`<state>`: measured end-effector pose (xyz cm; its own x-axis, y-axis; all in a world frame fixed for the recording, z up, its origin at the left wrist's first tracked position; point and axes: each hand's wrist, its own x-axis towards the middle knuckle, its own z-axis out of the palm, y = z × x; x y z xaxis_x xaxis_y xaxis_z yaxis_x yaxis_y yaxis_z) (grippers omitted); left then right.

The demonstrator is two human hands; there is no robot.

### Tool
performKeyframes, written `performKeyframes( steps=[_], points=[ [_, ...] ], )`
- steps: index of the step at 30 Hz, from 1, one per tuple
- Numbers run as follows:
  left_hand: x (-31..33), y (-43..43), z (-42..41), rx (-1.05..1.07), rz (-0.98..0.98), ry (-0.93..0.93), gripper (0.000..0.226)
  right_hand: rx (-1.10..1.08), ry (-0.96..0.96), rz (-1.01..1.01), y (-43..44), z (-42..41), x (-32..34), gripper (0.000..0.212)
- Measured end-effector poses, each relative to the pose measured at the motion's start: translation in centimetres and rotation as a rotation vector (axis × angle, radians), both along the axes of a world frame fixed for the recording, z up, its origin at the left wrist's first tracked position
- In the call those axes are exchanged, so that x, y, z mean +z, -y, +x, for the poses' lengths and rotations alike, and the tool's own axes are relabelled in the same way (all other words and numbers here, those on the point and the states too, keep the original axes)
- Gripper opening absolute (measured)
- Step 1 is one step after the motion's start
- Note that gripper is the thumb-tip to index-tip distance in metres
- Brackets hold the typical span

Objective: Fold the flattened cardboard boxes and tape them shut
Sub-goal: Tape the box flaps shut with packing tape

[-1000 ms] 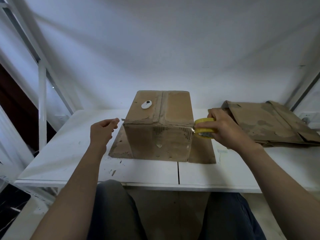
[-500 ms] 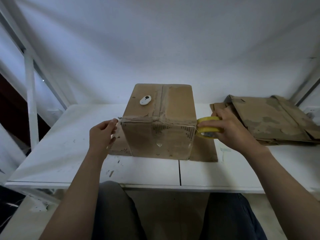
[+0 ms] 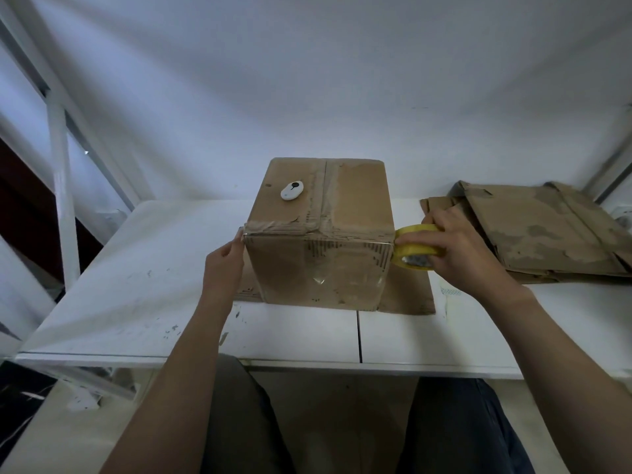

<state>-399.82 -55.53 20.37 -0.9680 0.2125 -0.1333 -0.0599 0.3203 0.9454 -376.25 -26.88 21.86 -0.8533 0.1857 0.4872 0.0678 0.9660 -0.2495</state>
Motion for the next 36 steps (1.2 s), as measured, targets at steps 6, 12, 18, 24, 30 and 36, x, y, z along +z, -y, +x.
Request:
performKeyframes(
  steps=[6,12,18,24,30,36],
  points=[
    [0.2,-0.4,-1.2,-0.002,-0.3,-0.123,0.051,0.011,-0.004,-0.012,0.1,-0.2,-0.1,0.046],
    [3.2,-5.9,3.5,-0.389,-0.25,-1.008,0.048,0.019,-0.017,-0.008,0.1,-0.2,0.1,0.046],
    [3.8,-14.0,9.8,-0.926,-0.636,-1.036,0.091,0.04,-0.062,0.077,-0.4,-0.3,-0.4,0.025],
    [3.5,-16.4,8.6,-0.998,-0.77,-0.954,0.099,0.021,-0.061,0.065,-0.9,-0.5,-1.2,0.019],
    [3.6,-14.8,6.2,-1.007,-0.768,-1.06,0.092,0.073,-0.049,0.061,-0.6,-0.4,-0.5,0.043],
    [3.4,-12.4,2.9,-1.03,-0.787,-1.075,0.1,0.07,-0.041,0.0,-0.4,-0.5,-0.3,0.051]
  ],
)
